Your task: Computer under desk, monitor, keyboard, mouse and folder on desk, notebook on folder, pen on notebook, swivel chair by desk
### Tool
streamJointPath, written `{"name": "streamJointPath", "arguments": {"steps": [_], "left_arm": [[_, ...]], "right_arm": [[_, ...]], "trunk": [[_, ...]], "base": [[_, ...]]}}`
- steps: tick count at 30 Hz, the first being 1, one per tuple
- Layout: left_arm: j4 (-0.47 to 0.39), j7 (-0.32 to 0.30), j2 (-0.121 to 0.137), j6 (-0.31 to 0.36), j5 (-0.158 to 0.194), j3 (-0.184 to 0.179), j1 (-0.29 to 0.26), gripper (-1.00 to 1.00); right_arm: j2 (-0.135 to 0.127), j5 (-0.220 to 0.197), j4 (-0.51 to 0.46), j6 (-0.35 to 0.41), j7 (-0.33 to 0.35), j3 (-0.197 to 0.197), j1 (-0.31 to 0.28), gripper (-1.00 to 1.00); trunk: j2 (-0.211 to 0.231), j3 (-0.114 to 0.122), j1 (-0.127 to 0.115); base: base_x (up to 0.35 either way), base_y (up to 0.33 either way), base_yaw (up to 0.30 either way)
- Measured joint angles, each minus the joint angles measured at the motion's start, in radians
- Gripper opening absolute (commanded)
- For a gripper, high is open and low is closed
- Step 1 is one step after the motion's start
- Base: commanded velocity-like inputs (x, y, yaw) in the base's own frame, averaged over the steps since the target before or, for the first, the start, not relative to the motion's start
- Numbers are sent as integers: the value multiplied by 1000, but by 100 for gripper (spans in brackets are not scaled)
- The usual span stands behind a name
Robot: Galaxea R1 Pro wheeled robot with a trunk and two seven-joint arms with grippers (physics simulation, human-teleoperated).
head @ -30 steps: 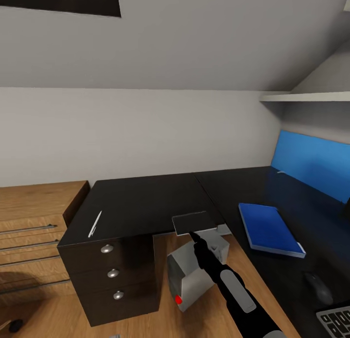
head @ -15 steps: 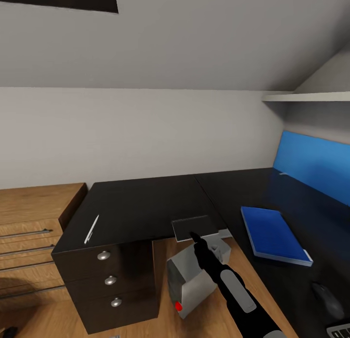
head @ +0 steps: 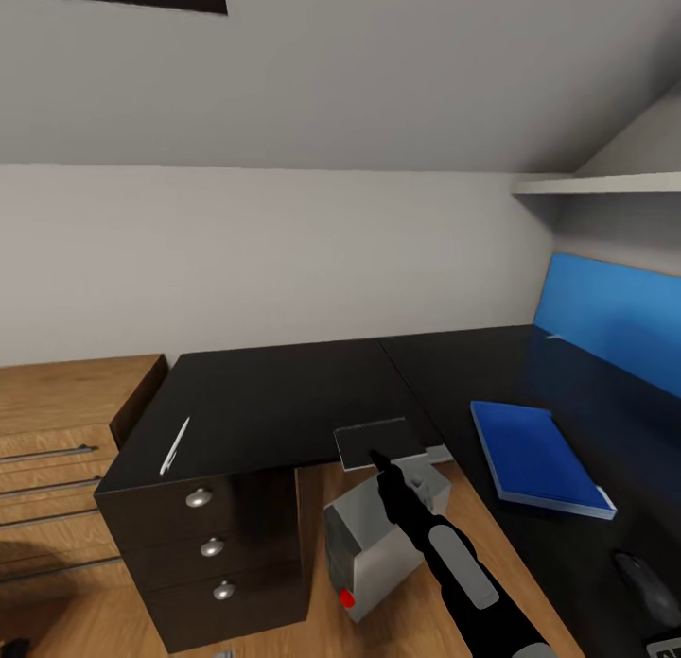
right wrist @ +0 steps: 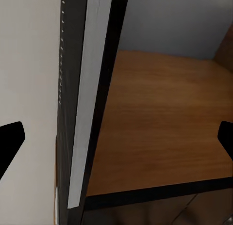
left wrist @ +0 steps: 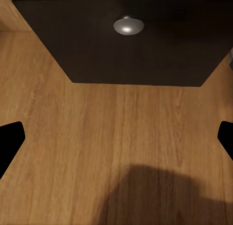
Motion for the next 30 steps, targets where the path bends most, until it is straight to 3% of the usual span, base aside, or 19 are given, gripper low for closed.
{"name": "streamJointPath", "arguments": {"steps": [30], "left_arm": [[17, -7, 1, 0, 1, 0, 0, 100]], "right_arm": [[0, 0, 0, -1, 0, 1, 0, 100]], "trunk": [[0, 0, 0]], "base": [[33, 9, 0]]}}
